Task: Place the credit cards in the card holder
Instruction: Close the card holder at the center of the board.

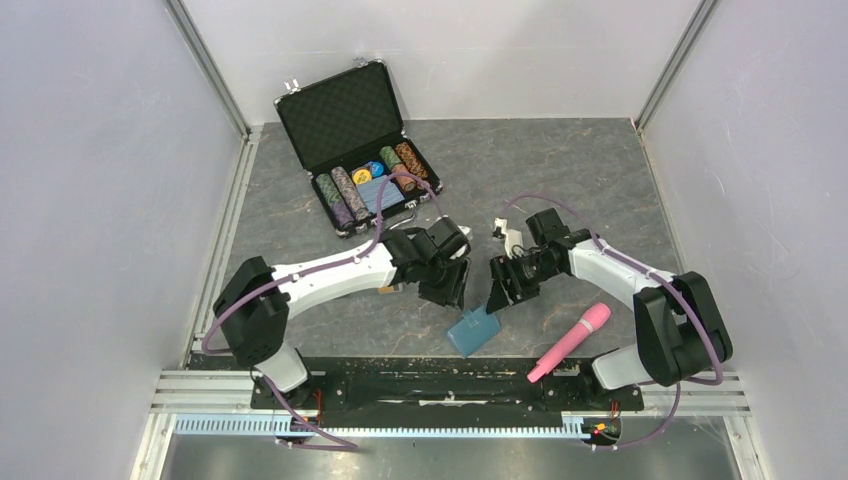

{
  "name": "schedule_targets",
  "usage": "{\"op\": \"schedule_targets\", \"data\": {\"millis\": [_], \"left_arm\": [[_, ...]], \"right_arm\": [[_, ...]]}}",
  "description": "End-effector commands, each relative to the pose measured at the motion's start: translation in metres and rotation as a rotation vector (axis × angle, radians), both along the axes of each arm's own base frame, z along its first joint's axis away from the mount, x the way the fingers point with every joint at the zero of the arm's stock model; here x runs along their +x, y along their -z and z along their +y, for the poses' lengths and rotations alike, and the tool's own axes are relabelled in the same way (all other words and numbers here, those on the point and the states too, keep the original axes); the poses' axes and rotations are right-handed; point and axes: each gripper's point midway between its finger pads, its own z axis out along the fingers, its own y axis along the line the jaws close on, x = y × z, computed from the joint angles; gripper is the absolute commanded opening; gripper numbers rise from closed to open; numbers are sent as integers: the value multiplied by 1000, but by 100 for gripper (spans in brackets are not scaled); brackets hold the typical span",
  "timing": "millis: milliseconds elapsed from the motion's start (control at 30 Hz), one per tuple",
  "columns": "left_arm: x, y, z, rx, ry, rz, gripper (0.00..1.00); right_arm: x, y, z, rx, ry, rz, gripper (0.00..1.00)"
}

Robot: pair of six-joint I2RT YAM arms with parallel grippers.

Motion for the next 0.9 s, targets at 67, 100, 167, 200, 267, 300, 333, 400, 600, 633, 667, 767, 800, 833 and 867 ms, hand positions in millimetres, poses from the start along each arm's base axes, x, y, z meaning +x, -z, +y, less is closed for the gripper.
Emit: {"op": "schedule_targets", "data": {"millis": [67,100,167,200,267,300,333,400,600,633,667,767,800,833,867], "left_arm": [[-22,-41,-52,-196,218,-103,50],[-28,-39,-56,-194,240,-98,51],[-38,-33,-61,-185,283,-83,51],[-41,-30,-63,-176,296,-79,51],[-48,-22,-65,-154,322,-65,52],[-50,-17,-65,-137,327,-60,53],[-52,-11,-65,-119,328,-50,54],[-54,5,-61,-72,323,-22,54],[-53,38,-46,55,296,-6,60],[-52,39,-43,74,297,-15,61],[-51,41,-40,95,301,-23,62],[-51,43,-33,163,333,-62,67],[-53,45,-32,184,348,-73,68],[-55,45,-31,202,364,-80,70],[-56,46,-30,228,379,-96,71]], "right_arm": [[-8,-2,6,52,-29,14,63],[-9,0,7,59,-31,23,62],[-12,5,11,67,-38,39,59],[-12,8,14,68,-43,45,57],[-14,14,19,60,-47,64,52],[-14,17,22,50,-49,71,48],[-14,22,23,35,-56,82,44],[-13,29,24,8,-65,100,35],[-4,39,30,-10,-52,157,16],[-5,39,32,0,-50,179,12],[-6,39,34,11,-50,205,10],[-12,38,38,36,-63,273,3],[-14,38,38,35,-68,290,0],[-17,38,37,32,-75,309,0],[-20,37,36,34,-85,329,0]]}}
